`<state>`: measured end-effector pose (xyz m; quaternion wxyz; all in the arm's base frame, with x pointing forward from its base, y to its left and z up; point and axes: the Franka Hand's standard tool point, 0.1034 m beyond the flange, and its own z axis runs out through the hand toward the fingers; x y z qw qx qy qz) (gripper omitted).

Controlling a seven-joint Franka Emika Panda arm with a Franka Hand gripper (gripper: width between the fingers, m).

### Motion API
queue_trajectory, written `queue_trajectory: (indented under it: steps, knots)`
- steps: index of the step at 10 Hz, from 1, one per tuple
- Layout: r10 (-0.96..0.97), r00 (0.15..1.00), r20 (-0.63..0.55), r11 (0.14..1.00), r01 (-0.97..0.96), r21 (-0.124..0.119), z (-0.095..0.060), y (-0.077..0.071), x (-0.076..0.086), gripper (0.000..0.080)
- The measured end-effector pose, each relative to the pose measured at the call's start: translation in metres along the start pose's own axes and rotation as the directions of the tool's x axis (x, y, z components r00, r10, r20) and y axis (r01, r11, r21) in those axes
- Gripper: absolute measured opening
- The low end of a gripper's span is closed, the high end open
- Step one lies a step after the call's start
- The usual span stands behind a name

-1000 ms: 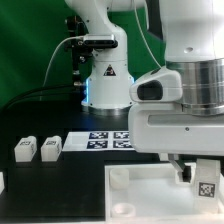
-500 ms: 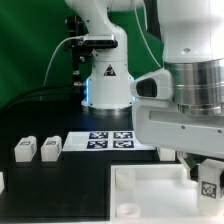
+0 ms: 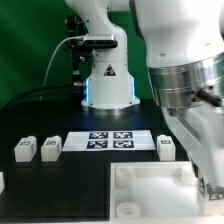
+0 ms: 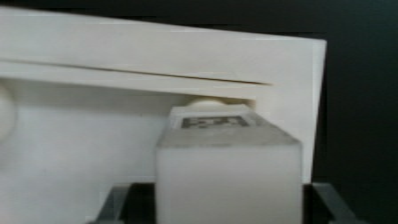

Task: Assemble one leg

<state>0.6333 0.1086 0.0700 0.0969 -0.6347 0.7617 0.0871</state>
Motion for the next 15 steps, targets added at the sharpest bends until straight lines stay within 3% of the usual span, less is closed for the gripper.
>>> queue_trajectory:
  steps: [1, 2, 6, 9, 11, 12, 15]
  knots:
    - [0.166, 0.986, 0.029, 0.986, -0.166, 0.025, -0.001, 0.001, 0.002, 0.0294]
    - [0.201, 0.979, 0.028, 0.979, -0.201, 0.017, -0.002, 0.000, 0.004, 0.0295]
    - [0.414, 0.910, 0.011, 0.910, -0.414, 0.037, -0.005, 0.000, 0.008, 0.0304]
    - [0.394, 0.919, 0.010, 0.918, -0.394, 0.034, -0.003, 0.001, 0.007, 0.0623]
    - [0.383, 0.924, 0.018, 0.923, -0.383, 0.034, -0.009, 0.003, -0.003, 0.0641]
    - [0.376, 0.926, 0.023, 0.926, -0.376, 0.018, -0.016, 0.006, -0.010, 0.0648]
    - [0.377, 0.926, 0.018, 0.926, -0.377, 0.008, -0.013, 0.008, -0.009, 0.0649]
